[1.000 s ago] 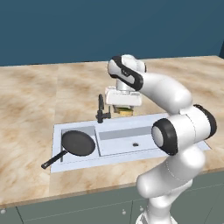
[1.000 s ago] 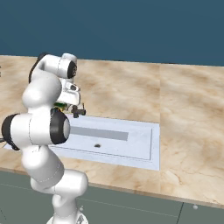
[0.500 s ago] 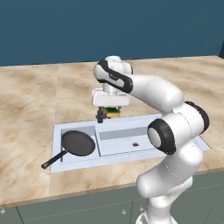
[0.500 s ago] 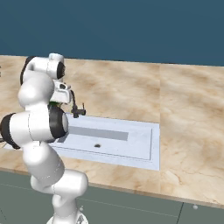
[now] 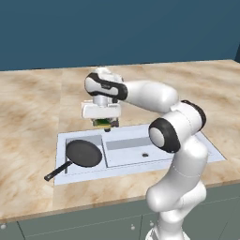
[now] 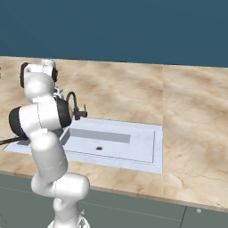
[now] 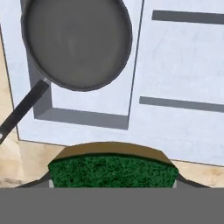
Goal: Pick the pan and sponge and place them into the sink. Then turn on the water.
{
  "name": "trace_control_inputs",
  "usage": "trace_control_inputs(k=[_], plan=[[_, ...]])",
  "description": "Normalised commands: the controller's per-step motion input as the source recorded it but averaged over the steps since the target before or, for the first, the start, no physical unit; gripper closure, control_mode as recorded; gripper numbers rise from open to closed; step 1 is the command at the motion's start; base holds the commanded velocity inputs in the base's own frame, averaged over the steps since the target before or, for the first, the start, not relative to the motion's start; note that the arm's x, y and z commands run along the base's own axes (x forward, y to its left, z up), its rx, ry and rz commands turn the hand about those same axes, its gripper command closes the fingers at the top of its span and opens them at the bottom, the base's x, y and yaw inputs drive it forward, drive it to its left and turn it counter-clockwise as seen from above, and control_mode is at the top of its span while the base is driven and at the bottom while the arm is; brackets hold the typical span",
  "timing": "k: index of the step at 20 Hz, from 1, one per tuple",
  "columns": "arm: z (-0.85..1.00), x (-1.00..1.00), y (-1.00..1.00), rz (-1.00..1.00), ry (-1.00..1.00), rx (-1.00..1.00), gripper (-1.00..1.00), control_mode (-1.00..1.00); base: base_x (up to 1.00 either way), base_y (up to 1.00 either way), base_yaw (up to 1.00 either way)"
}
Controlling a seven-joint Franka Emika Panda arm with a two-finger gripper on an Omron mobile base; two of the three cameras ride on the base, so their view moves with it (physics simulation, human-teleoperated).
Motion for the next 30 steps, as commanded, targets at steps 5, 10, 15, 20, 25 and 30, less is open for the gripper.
trace_control_inputs(k=[5, 10, 15, 20, 25, 30], plan=[[-0.66, 0.38, 0.49, 0.00, -0.01, -0.16, 1.00, -1.00, 0.00, 0.00, 0.00], [-0.64, 0.34, 0.36, -0.01, -0.03, -0.21, 1.00, -1.00, 0.00, 0.00, 0.00], [-0.49, 0.24, 0.12, -0.04, -0.05, -0.14, 1.00, -1.00, 0.00, 0.00, 0.00], [-0.28, 0.25, 0.01, -0.06, -0.02, -0.01, 1.00, -1.00, 0.00, 0.00, 0.00], [-0.14, 0.18, 0.00, -0.07, 0.00, 0.12, 1.00, -1.00, 0.00, 0.00, 0.00], [-0.28, 0.08, 0.00, -0.02, 0.00, 0.20, 1.00, -1.00, 0.00, 0.00, 0.00]])
